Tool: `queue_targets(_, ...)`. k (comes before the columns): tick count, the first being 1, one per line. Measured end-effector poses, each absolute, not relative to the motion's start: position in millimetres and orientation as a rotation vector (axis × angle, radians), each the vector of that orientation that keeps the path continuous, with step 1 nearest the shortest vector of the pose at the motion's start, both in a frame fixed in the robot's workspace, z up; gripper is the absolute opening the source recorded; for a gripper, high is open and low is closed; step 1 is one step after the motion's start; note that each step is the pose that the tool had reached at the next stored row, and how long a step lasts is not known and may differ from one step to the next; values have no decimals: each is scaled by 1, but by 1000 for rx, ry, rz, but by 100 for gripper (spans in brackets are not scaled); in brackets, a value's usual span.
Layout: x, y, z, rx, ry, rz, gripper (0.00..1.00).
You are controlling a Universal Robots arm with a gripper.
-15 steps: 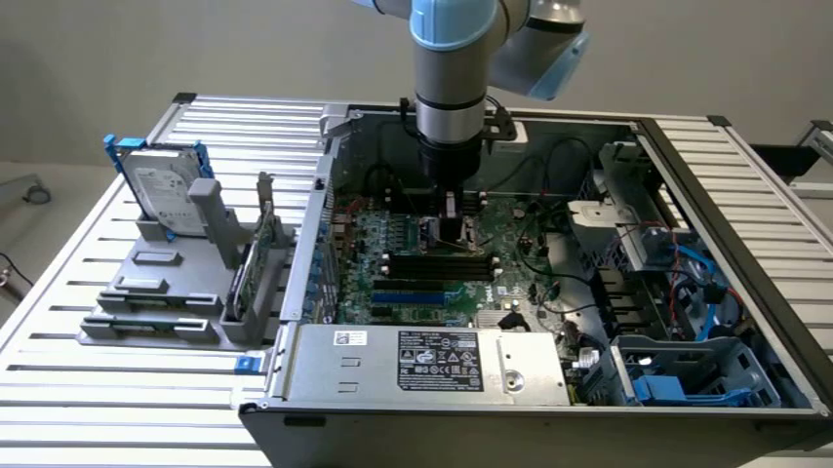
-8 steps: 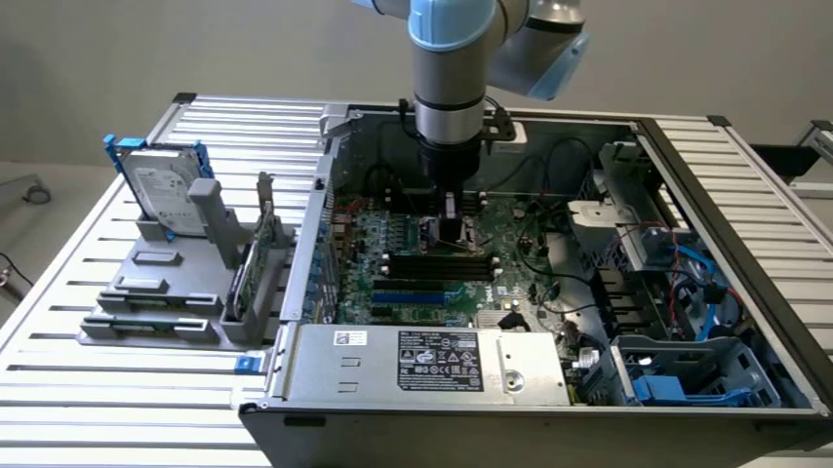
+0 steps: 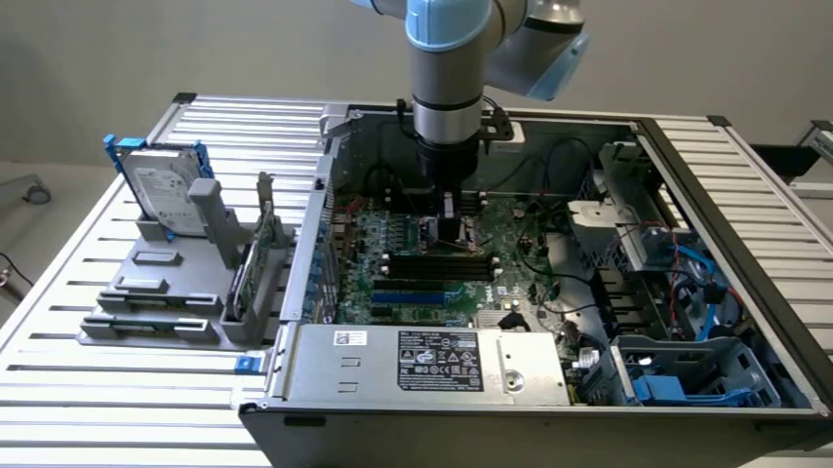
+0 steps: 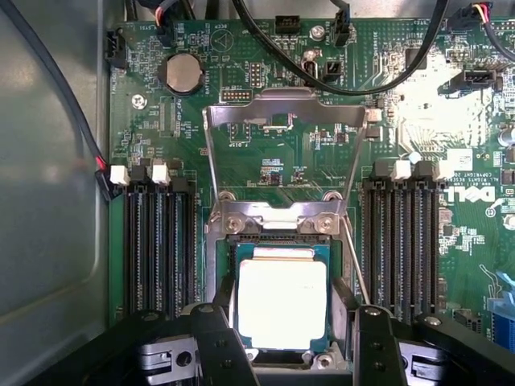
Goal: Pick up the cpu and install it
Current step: 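Place the cpu into insertion slot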
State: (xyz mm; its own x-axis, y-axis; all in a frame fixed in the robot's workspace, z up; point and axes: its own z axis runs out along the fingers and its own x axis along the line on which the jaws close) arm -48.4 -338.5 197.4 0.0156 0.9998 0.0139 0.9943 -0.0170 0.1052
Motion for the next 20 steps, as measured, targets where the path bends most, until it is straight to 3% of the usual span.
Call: queue_targets(20, -49, -337, 193, 2181, 2147, 127, 55)
